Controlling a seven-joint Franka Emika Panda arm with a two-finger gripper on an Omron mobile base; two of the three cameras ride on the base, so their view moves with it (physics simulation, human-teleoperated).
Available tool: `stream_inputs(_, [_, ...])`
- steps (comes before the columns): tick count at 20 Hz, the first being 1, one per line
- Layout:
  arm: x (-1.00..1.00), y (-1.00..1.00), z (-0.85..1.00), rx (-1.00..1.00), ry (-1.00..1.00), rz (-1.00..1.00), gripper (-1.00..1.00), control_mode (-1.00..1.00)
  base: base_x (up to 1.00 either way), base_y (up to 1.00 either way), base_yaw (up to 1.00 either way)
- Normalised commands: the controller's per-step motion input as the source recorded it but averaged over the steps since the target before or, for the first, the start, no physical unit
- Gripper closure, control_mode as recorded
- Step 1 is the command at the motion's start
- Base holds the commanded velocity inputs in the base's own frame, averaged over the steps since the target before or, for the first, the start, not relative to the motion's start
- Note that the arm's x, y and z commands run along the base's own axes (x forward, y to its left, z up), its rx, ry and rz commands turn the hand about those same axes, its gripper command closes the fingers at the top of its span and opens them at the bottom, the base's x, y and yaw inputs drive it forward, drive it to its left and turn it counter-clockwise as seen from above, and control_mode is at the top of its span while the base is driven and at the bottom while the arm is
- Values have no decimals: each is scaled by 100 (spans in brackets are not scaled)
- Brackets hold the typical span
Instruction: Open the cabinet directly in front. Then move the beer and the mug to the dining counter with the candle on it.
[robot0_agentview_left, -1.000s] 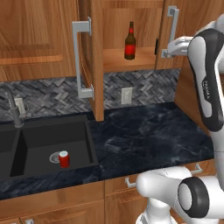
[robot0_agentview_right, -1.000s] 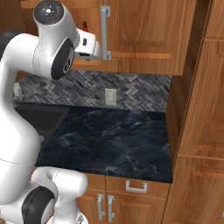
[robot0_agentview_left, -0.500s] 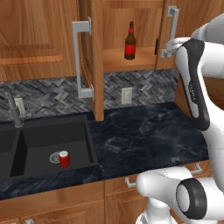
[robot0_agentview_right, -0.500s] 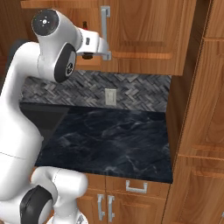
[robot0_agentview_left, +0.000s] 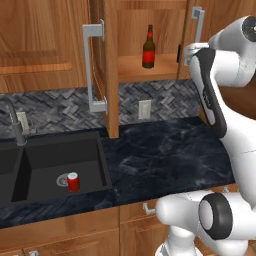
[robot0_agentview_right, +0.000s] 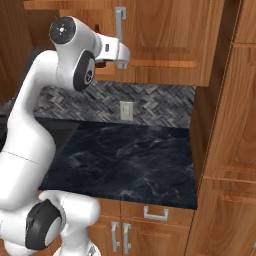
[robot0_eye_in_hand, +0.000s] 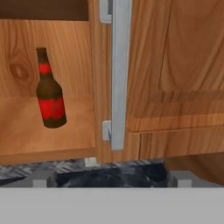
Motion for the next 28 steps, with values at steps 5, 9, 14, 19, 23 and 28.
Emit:
stream_inputs(5, [30,-22,7,2,0,0,-100,-100,0,0,0])
stream_inputs(9, [24,-17,6,6,0,0,-100,-100,0,0,0])
stream_inputs(14, [28,-1,0,1,0,0,-100,-100,0,0,0])
stream_inputs(19, [38,0,0,0,0,0,-100,-100,0,0,0])
stream_inputs(23, [35,0,0,0,0,1,-100,-100,0,0,0])
stream_inputs(28, [30,-2,0,0,0,2,-100,-100,0,0,0])
